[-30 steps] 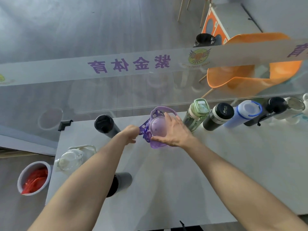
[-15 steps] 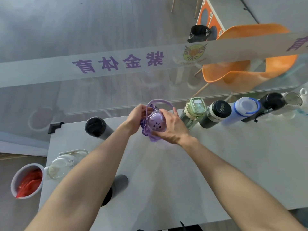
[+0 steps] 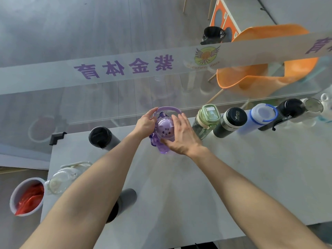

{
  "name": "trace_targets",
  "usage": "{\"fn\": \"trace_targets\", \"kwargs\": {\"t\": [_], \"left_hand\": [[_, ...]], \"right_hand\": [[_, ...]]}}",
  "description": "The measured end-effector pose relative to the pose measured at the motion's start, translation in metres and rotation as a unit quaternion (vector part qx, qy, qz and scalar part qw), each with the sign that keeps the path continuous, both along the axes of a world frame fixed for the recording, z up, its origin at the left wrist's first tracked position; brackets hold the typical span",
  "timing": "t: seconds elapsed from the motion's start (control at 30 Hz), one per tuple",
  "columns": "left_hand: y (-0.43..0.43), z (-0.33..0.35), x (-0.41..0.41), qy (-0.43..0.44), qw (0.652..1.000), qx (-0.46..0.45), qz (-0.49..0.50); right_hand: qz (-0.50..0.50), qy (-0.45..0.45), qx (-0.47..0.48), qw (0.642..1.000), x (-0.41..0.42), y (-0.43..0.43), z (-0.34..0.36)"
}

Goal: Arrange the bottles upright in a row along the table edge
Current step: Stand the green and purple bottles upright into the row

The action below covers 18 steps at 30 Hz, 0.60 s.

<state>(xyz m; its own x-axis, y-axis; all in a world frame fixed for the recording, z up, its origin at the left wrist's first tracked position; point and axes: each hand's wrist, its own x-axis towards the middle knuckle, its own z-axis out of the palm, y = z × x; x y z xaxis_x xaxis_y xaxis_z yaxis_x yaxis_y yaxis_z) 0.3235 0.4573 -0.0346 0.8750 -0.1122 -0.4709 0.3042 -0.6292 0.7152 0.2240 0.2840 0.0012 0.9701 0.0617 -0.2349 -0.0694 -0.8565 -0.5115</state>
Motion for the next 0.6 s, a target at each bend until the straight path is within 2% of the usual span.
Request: {"fn": "trace_targets", "kwargs": {"t": [0.13, 0.3, 0.53, 0.6], "left_hand": [[-0.006, 0.000, 0.001, 0.003, 1.000, -0.002, 0.015], [-0.006, 0.001, -0.007, -0.002, 0.999, -0.007, 0.031], [0.007, 0.013, -0.023, 0.008, 1.000, 0.007, -0.001], [0.017, 0.022, -0.027, 0.001, 0.999, 0.031, -0.025]], "right_hand": [[-0.013, 0.006, -0.008, 1.000, 0.006, -0.001, 0.001], [0.024, 0.017, -0.009, 1.000, 0.006, -0.009, 0.002], [0.030, -0.007, -0.019, 0.999, -0.011, -0.005, 0.003], [0.016, -0.043, -0.030, 0.999, -0.015, -0.006, 0.012]]}}
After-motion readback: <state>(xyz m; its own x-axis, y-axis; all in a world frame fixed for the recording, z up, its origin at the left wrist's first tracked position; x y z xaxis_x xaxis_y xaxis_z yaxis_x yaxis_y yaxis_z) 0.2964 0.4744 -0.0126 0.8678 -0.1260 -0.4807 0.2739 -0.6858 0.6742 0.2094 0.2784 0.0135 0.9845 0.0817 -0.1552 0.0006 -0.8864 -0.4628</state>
